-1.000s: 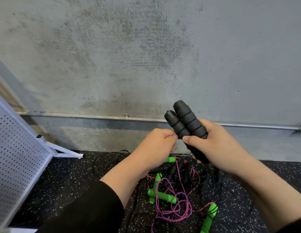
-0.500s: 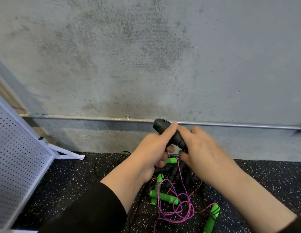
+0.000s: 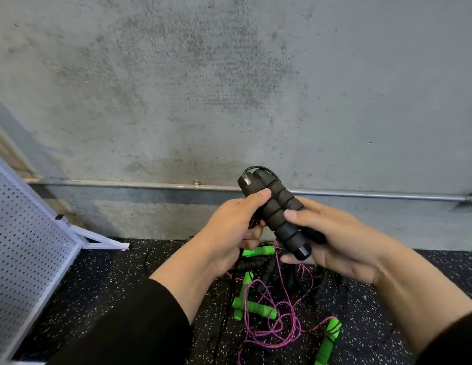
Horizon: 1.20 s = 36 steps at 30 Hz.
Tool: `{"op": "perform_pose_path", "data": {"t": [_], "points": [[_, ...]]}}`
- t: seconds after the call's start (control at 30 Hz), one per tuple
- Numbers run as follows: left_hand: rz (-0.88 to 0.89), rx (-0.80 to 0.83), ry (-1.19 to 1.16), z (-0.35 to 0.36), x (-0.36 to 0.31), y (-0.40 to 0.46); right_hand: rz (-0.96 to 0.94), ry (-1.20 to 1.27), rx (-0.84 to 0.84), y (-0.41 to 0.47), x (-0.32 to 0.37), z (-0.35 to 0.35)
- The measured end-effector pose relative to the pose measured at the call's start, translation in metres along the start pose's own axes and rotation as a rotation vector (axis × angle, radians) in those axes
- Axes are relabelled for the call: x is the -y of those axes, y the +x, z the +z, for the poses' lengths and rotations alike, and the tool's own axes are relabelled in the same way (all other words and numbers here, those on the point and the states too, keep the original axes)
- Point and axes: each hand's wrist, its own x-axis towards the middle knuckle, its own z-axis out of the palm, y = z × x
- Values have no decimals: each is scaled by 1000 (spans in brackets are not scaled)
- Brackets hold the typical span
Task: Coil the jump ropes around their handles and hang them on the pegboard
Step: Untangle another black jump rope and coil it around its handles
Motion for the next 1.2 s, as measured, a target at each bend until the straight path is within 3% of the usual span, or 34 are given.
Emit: {"op": "perform_pose_path", "data": {"t": [0.23, 0.4, 0.53, 0.63, 0.83, 0.9, 1.03, 1.2], "points": [[13, 47, 55, -2, 4, 2, 51, 68, 58, 0, 0, -8], [-8, -6, 125, -3, 5, 5, -59, 2, -142, 5, 0, 0], [-122, -54, 315, -11, 3, 4, -200, -321, -363, 9, 2, -4], [-198, -44, 258, -15, -1, 4, -258, -643, -488, 9, 3, -13], [-285, -4, 40, -12, -2, 5, -352, -1355, -489, 12, -17, 4], [-293, -35, 21, -10, -1, 5, -380, -1465, -480, 13, -21, 12], [-233, -92, -54, -13, 1, 8, -414, -1374, -412, 15, -21, 11], [-146, 38, -171, -11, -1, 7, -182, -829, -487, 13, -7, 15]]}}
